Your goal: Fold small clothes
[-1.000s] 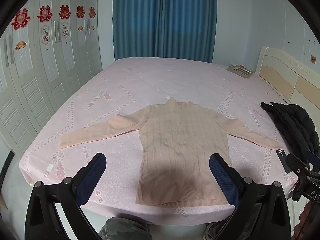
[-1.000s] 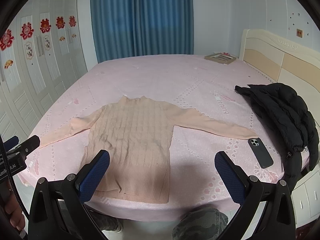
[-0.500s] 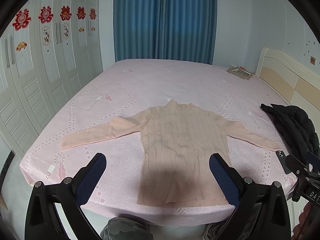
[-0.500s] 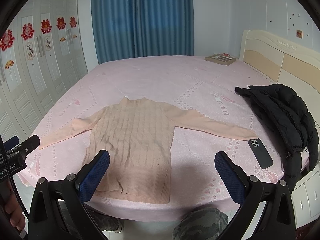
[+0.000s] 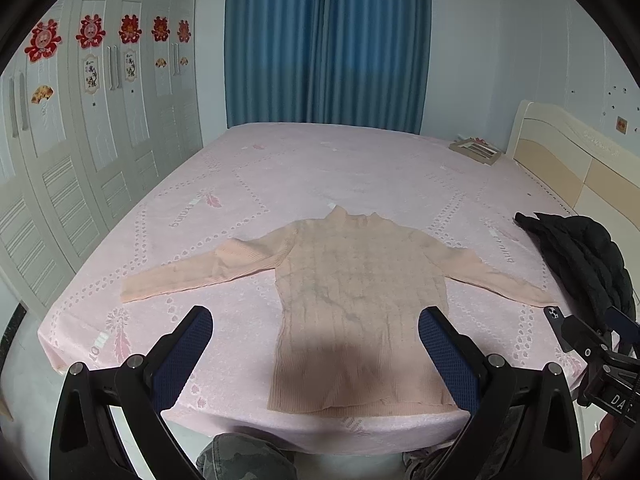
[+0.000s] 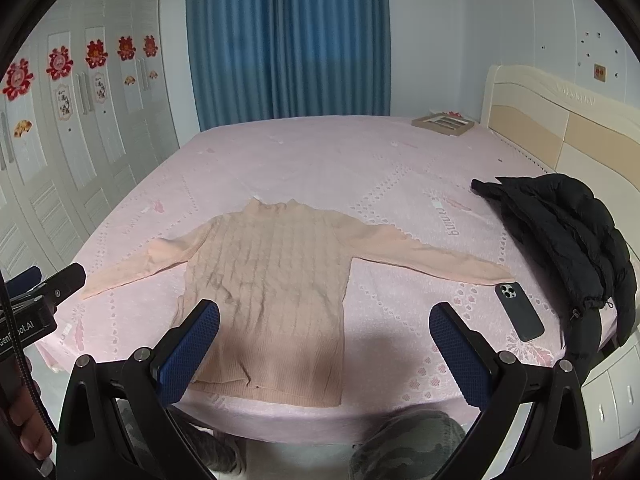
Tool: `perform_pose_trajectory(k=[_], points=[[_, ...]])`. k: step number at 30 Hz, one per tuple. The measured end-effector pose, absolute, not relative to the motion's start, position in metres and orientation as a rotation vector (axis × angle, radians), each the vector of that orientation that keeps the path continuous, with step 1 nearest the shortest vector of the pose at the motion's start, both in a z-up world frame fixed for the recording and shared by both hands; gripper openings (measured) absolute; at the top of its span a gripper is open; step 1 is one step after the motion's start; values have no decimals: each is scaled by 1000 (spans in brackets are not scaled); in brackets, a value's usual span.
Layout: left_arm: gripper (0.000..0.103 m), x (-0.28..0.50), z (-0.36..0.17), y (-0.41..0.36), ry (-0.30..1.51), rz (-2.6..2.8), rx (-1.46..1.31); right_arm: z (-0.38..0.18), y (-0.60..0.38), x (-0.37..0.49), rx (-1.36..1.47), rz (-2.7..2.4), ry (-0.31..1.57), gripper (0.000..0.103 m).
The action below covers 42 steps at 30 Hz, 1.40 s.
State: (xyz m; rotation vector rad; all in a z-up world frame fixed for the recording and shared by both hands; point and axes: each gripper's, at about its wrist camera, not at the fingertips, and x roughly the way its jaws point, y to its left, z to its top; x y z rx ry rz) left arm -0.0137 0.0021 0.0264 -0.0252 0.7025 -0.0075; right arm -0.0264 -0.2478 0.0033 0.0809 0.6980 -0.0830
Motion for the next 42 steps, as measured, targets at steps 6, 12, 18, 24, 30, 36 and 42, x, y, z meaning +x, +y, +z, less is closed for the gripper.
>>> perform_pose_trajectory(k=[6,12,18,24,30,36,42], points=[[103,-17,32,4,698,6,-20,10,-246,-28,91,-71,692,103],[103,-17,34,11,679,13,-71,12,-243,-27,81,-56,685,103],[103,-12,33,8,657,16,-56,10,-245,-22,92,-50,681,103],[103,-9,28,5,668,15,-40,6,-241,-16,91,-27,688,103],[103,-6,26,5,669,24,-36,4,-237,-9,88,-7,685,103],[100,4,21,9,691,-8,-100,-1,-236,-4,80,22,683,103],[100,33,-4,26,707,5,-130,-19,-237,11,24,0,668,103]])
